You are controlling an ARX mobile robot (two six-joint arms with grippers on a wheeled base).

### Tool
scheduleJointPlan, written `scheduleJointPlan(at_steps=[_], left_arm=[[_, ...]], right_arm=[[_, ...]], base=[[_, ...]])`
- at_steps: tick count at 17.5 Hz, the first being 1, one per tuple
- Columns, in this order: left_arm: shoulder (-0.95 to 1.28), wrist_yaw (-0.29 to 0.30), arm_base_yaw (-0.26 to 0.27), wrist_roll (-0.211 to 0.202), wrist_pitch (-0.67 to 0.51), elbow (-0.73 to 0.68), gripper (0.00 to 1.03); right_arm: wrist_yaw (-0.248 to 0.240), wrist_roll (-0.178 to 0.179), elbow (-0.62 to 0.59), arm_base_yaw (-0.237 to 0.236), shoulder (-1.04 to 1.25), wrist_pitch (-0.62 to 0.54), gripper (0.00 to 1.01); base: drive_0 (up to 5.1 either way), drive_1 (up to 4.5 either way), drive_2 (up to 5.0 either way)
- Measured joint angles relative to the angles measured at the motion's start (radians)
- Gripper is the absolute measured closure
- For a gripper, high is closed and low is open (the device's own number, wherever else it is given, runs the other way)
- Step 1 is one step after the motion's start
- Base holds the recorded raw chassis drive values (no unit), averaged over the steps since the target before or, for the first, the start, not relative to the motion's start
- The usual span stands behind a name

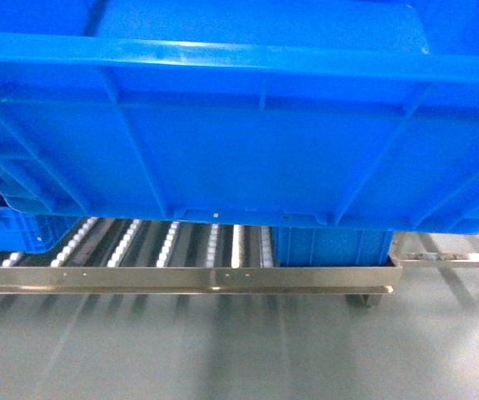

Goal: Place box next to blue box on left shelf

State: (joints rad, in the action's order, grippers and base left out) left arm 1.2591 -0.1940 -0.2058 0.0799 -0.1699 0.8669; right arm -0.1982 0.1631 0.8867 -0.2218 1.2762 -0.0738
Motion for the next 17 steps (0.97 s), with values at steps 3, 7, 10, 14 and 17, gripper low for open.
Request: scheduleJointPlan(at_steps=[3, 7, 10, 14, 17], left_arm=[[0.000, 0.000, 0.000, -0.001, -0.003, 0.000, 0.87], [0.000, 0.001, 0.000, -0.001, 0.001, 0.000, 0.87], [0.000, 0.000, 0.000, -0.001, -0.002, 0.000, 0.87], [0.000, 0.000, 0.000, -0.001, 0.002, 0.000, 0.87], [-0.003, -0.002, 0.005, -0.001, 0.003, 0.000, 0.87]], right_arm=[[0.000, 0.000, 0.000, 0.000, 0.000, 0.003, 0.85], [0.000, 0.000, 0.000, 0.000, 0.000, 0.005, 0.85], [-0.001, 0.000, 0.000, 0.000, 0.000, 0.003, 0.85], [0.000, 0.000, 0.000, 0.000, 0.000, 0.005, 0.85], [0.000, 0.001, 0.000, -0.007, 0.000, 0.003, 0.85]], base=[[-4.7, 3.72, 1.1], [-4.7, 3.72, 1.1], [-4.7, 3.72, 1.1], [-4.7, 3.72, 1.1], [-4.7, 3.72, 1.1]])
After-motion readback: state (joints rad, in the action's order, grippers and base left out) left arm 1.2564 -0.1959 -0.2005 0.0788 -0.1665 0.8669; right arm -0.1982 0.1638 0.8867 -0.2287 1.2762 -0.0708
